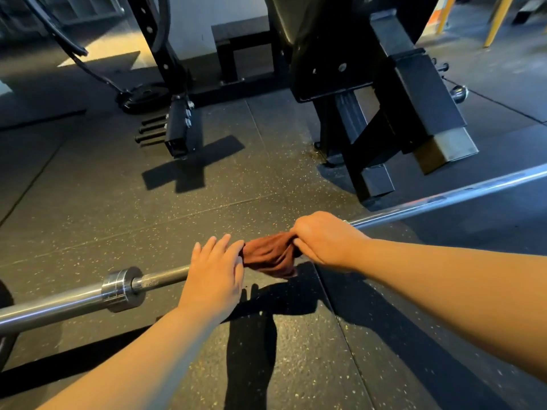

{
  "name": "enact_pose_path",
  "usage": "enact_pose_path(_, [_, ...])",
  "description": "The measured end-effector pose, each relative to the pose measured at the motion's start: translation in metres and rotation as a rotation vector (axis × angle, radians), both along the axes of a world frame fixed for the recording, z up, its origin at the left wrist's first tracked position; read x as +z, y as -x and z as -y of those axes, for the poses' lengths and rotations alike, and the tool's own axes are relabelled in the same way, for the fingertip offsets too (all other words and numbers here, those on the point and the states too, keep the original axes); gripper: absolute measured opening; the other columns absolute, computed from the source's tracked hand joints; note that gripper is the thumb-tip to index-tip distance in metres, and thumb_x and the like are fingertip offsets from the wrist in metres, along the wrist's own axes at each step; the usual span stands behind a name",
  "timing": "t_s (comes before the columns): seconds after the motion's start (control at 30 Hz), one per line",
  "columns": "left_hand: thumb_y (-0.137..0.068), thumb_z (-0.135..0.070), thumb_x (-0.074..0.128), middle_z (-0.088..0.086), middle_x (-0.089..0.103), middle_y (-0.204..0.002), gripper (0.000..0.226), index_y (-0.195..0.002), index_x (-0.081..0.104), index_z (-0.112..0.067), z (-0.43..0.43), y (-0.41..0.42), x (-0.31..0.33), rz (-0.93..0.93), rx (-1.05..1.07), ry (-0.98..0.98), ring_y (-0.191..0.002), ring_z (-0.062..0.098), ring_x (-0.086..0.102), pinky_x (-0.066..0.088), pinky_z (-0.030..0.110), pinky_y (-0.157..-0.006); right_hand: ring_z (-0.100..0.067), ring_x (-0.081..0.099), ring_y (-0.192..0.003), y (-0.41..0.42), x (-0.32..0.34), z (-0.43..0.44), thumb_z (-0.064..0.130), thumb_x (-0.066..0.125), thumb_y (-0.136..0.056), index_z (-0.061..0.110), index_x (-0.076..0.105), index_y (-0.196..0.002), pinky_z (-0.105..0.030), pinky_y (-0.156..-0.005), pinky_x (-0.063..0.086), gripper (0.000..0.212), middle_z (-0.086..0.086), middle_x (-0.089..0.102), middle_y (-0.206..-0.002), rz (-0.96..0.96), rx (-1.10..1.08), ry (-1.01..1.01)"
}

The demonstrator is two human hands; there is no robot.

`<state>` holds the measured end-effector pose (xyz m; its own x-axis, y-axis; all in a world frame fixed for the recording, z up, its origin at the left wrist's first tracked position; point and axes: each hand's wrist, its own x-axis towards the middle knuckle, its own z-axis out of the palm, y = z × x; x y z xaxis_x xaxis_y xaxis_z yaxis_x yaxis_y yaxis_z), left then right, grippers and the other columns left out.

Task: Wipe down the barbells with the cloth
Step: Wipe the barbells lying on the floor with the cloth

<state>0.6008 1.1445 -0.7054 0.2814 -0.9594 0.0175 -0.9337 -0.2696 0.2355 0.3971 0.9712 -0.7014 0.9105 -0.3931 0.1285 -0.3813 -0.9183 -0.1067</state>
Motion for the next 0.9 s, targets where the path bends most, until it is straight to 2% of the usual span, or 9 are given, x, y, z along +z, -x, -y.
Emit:
enact_pose_path(0.07, [-0.108,-0.027,0.036,0.0,0.046,-0.152,0.043,-0.15,0.044,-0.022,0.002,0.001,0.002,-0.026,-0.004,-0.004,-0.144,0.024,0.034,0.012,0.047,-0.123,-0.031,0.06,-0.091,-0.001,-0.001,-0.011,0.028,0.038,-0.107,0.013,0.063,-0.101,-0.044,-0.084,0.046,0.03,-0.01,0.065,-0.098,0.053,-0.154,-0.018])
enact_pose_path(0.17, [-0.105,-0.019,0.04,-0.004,0.05,-0.144,0.04,-0.144,0.046,-0.021,0.005,0.013,0.0,-0.125,-0.071,0.063,-0.141,0.02,0.037,0.011,0.042,-0.124,-0.033,0.056,-0.111,-0.034,-0.015,-0.052,0.036,0.034,-0.104,0.021,0.05,-0.141,-0.051,-0.106,0.036,0.043,-0.01,0.065,-0.121,0.112,-0.179,-0.007])
enact_pose_path(0.23, [-0.101,-0.02,0.04,-0.008,0.05,-0.141,0.043,-0.143,0.044,-0.025,0.007,0.018,0.001,-0.206,-0.082,0.089,-0.141,0.016,0.037,0.008,0.04,-0.125,-0.035,0.055,-0.11,-0.052,-0.022,-0.066,0.045,0.033,-0.101,0.027,0.037,-0.151,-0.052,-0.103,0.039,0.053,-0.012,0.065,-0.121,0.138,-0.081,-0.005])
enact_pose_path(0.43, [-0.102,-0.012,0.042,0.002,0.02,-0.167,0.068,-0.162,0.012,-0.013,0.0,0.012,0.0,-0.185,-0.068,0.036,-0.154,0.016,0.014,-0.006,0.022,-0.122,-0.032,0.056,-0.101,-0.02,-0.018,-0.021,0.029,0.056,-0.099,0.008,0.052,-0.134,-0.045,-0.086,0.051,0.041,-0.016,0.058,-0.12,0.048,0.134,0.041])
enact_pose_path(0.53, [-0.105,-0.018,0.04,0.001,0.015,-0.169,0.064,-0.162,0.013,-0.015,0.001,0.008,0.001,-0.106,-0.15,-0.031,-0.155,0.017,0.009,-0.002,0.029,-0.124,-0.034,0.056,-0.098,0.008,-0.025,-0.004,0.022,0.046,-0.095,0.002,0.06,-0.113,-0.047,-0.083,0.052,0.03,-0.018,0.059,-0.114,0.115,0.147,0.044])
enact_pose_path(0.63, [-0.105,-0.023,0.04,0.002,0.013,-0.169,0.064,-0.163,0.012,-0.014,0.006,0.009,0.0,-0.061,-0.153,-0.077,-0.156,0.021,0.007,0.002,0.036,-0.126,-0.03,0.055,-0.1,-0.008,-0.026,-0.021,0.015,0.048,-0.09,0.014,0.061,-0.1,-0.045,-0.094,0.043,0.017,-0.008,0.06,-0.104,0.185,-0.046,-0.076])
enact_pose_path(0.73, [-0.097,-0.023,0.043,0.005,0.029,-0.162,0.063,-0.157,0.028,-0.011,0.008,0.013,-0.005,-0.062,-0.137,-0.019,-0.152,0.025,0.021,0.013,0.042,-0.126,-0.027,0.05,-0.115,-0.048,-0.03,-0.057,0.025,0.053,-0.094,0.023,0.053,-0.133,-0.05,-0.113,0.028,0.04,-0.002,0.058,-0.123,0.17,-0.116,-0.064])
enact_pose_path(0.8, [-0.092,-0.021,0.047,0.006,0.039,-0.156,0.059,-0.15,0.04,-0.01,0.006,0.011,-0.006,-0.045,-0.158,0.025,-0.147,0.026,0.03,0.02,0.043,-0.123,-0.032,0.051,-0.112,-0.061,-0.033,-0.063,0.025,0.061,-0.091,0.021,0.04,-0.15,-0.051,-0.108,0.036,0.062,-0.009,0.055,-0.13,0.102,-0.012,-0.011])
enact_pose_path(0.9, [-0.096,-0.021,0.051,0.008,0.034,-0.16,0.064,-0.155,0.031,-0.009,0.001,0.007,-0.005,0.017,-0.193,-0.01,-0.148,0.027,0.027,0.019,0.039,-0.123,-0.027,0.055,-0.107,-0.046,-0.023,-0.039,0.026,0.063,-0.094,0.016,0.049,-0.143,-0.04,-0.095,0.046,0.052,-0.009,0.058,-0.121,0.092,0.052,-0.038])
